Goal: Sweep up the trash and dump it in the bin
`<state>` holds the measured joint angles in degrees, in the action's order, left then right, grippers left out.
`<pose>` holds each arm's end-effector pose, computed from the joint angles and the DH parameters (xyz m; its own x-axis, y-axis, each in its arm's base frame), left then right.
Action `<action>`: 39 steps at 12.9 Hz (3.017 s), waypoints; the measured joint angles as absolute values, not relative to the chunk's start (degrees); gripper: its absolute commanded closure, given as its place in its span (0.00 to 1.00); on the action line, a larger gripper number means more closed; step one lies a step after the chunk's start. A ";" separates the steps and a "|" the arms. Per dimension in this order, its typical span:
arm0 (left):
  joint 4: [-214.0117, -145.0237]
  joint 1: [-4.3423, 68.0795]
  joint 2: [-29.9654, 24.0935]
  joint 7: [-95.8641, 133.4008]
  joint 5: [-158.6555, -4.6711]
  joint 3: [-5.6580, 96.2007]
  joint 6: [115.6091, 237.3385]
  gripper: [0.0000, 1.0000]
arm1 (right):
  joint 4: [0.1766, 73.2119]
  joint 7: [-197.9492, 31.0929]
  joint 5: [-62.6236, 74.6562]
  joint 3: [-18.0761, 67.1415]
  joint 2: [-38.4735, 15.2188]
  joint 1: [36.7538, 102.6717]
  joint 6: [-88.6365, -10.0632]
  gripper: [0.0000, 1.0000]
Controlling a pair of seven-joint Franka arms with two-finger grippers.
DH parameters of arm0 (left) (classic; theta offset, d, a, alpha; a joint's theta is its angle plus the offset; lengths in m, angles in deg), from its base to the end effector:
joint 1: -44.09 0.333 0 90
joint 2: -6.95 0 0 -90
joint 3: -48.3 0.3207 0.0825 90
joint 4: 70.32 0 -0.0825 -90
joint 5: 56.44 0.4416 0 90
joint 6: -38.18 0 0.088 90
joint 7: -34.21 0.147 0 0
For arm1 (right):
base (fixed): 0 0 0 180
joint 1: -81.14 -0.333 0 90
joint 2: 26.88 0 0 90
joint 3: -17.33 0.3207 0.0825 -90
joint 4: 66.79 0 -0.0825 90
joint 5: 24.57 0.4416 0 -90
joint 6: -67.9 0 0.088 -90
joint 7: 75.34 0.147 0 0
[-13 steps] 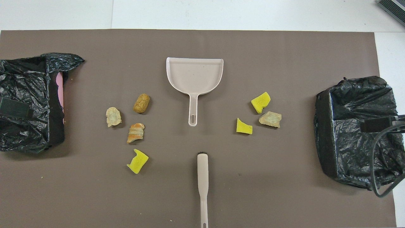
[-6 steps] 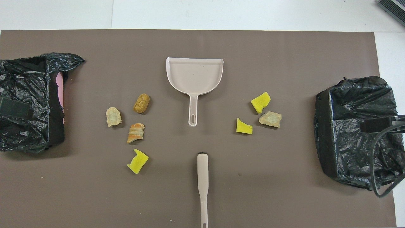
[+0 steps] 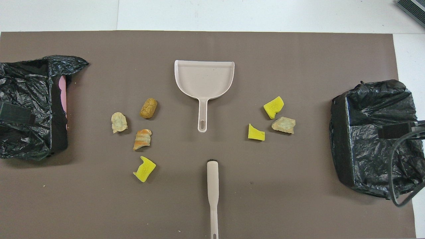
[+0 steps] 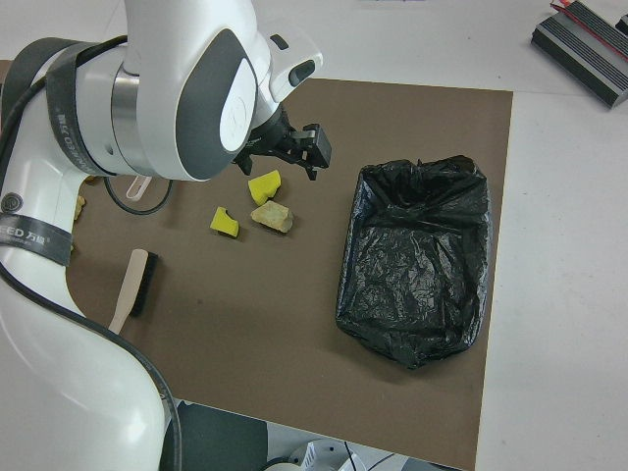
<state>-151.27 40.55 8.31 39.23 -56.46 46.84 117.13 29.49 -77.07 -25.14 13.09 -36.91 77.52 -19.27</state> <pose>0.5784 -0.0509 0.6685 0.9847 -0.1740 -0.0112 -0.1740 -0.9847 0.0007 0.5511 -0.0107 0.6285 0.9997 0.0198 0.0157 0.0198 -0.9998 -0.0025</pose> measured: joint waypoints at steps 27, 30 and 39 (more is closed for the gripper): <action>-200.85 -11.29 14.26 -8.57 -57.64 44.25 158.74 0.00 | 30.13 -69.14 -24.53 14.07 -22.58 72.05 -38.47 0.00; -203.78 -14.11 12.29 -12.29 -57.64 44.28 163.95 0.00 | 26.79 -62.00 -24.52 14.18 -15.78 68.26 -40.47 0.00; -204.10 -16.61 7.35 -14.68 -57.64 44.37 167.44 0.61 | 21.78 -48.89 -19.03 15.97 -5.48 60.31 -46.71 0.00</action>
